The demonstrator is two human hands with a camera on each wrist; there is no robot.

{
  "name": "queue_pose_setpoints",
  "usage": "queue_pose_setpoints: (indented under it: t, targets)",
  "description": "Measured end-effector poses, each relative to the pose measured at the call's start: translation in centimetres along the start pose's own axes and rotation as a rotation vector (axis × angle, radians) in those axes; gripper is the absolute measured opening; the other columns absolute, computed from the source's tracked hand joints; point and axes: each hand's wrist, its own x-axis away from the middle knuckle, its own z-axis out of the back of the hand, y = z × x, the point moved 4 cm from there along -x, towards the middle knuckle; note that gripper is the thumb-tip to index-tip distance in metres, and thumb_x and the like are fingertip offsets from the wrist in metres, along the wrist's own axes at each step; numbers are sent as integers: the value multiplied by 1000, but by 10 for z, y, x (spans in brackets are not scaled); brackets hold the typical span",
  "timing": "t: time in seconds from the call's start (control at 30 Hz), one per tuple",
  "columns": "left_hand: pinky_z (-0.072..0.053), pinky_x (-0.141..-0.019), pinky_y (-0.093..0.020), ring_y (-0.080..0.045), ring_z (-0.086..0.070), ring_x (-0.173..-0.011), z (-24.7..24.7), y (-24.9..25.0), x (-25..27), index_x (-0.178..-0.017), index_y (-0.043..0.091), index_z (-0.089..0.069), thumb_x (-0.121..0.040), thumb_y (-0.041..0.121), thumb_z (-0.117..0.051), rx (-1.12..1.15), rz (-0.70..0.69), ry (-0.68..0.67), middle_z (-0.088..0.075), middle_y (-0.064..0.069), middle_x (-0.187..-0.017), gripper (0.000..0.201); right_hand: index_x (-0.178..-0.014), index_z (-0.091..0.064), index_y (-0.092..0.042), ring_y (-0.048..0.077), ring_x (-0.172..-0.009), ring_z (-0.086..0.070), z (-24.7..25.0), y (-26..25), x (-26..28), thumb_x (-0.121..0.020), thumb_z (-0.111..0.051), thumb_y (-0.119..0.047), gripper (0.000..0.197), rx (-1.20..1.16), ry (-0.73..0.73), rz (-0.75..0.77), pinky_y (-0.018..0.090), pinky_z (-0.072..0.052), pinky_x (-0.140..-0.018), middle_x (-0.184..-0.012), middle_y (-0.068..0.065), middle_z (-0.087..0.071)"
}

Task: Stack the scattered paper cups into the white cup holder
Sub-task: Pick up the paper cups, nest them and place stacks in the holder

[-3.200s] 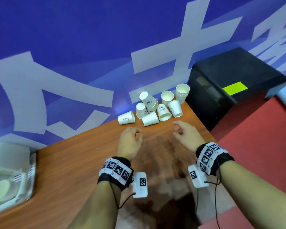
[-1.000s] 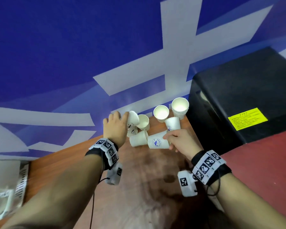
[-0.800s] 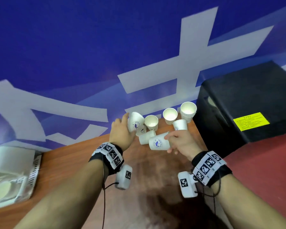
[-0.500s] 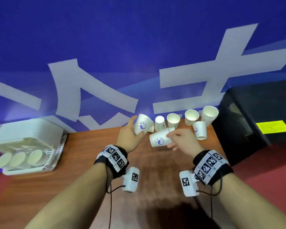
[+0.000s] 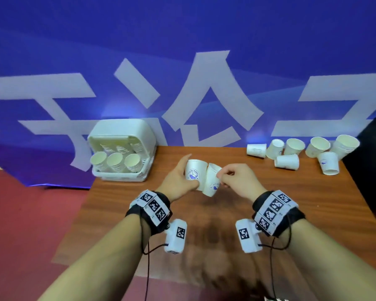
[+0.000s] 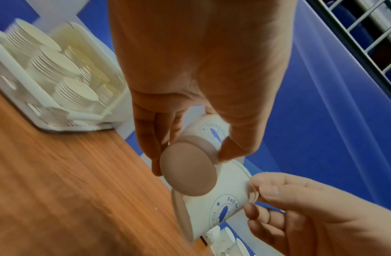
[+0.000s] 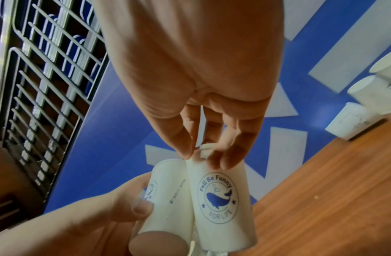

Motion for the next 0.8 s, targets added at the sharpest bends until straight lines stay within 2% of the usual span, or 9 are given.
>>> queue_pose_setpoints:
  t: [0.13, 0.23, 0.37, 0.5, 0.57, 0.6, 0.67, 0.73, 0.8]
  targets:
    - [-53, -62, -30, -14, -63, -74, 55, -34, 30, -124, 36, -36, -70, 20, -72, -24, 19, 56, -63, 0, -96, 67, -68, -71, -27, 6, -74, -64, -61, -35, 7, -77, -69, -5, 23, 69, -50, 69, 21, -51, -72, -76, -10, -70]
    - [-55, -70, -39, -18, -63, -77, 88, -54, 39, -110, 31, -42, -74, 32, -70, 17, 33, 137, -64, -4, -95, 47, -68, -68, -28, 2, -73, -62, -92, -56, 2, -78, -67, -4, 26, 97, -71, 109, 13, -44, -65, -76, -11, -68]
    - [-48, -71, -33, -14, -60, -74, 120, -77, 43, -97, 23, -50, -87, 34, -65, 57, 72, 219, -68, -8, -90, 21, -69, -65, -27, 5, -69, -59, -123, -72, -15, -77, -66, -3, 25, 119, -84, 145, 17, -46, -65, -74, -9, -66]
    - [-42, -66, -32, -14, -52, -68, 157, -100, 46, -83, 19, -56, -89, 36, -61, 18, 102, 331, -63, -1, -76, 19, -78, -65, -24, 6, -68, -57, -156, -86, -47, -77, -60, -1, 24, 98, -139, 191, 17, -45, -66, -72, -7, -64]
    - [-43, -63, -31, -13, -52, -65, 179, -103, 47, -74, 21, -55, -90, 31, -62, -16, 111, 375, -58, 7, -70, 20, -81, -68, -24, 4, -71, -57, -174, -97, -66, -80, -56, -2, 25, 109, -170, 218, 10, -41, -63, -74, -10, -64]
    - [-46, -63, -35, -15, -53, -66, 191, -106, 47, -70, 23, -54, -88, 32, -62, -36, 105, 402, -57, 8, -71, 22, -82, -69, -25, 4, -72, -57, -183, -102, -74, -80, -55, -3, 26, 114, -186, 227, 9, -39, -62, -76, -12, -64]
    - [-53, -70, -43, -17, -56, -73, 216, -114, 46, -68, 22, -56, -85, 33, -63, -76, 99, 468, -56, 8, -81, 22, -84, -70, -27, 8, -77, -59, -200, -114, -90, -81, -57, -5, 26, 115, -212, 241, 14, -40, -65, -80, -10, -66]
    - [-54, -76, -46, -20, -59, -82, 240, -127, 47, -72, 19, -63, -85, 33, -64, -98, 125, 550, -56, 9, -90, 19, -88, -72, -23, 12, -84, -60, -216, -123, -102, -83, -58, -7, 22, 141, -227, 262, 21, -42, -73, -88, -5, -68]
    - [-54, -76, -44, -20, -62, -82, 261, -144, 49, -74, 23, -66, -82, 41, -63, -108, 174, 637, -59, 5, -93, 20, -89, -73, -19, 14, -89, -58, -232, -131, -111, -86, -58, -8, 18, 174, -243, 289, 23, -42, -76, -92, -2, -66]
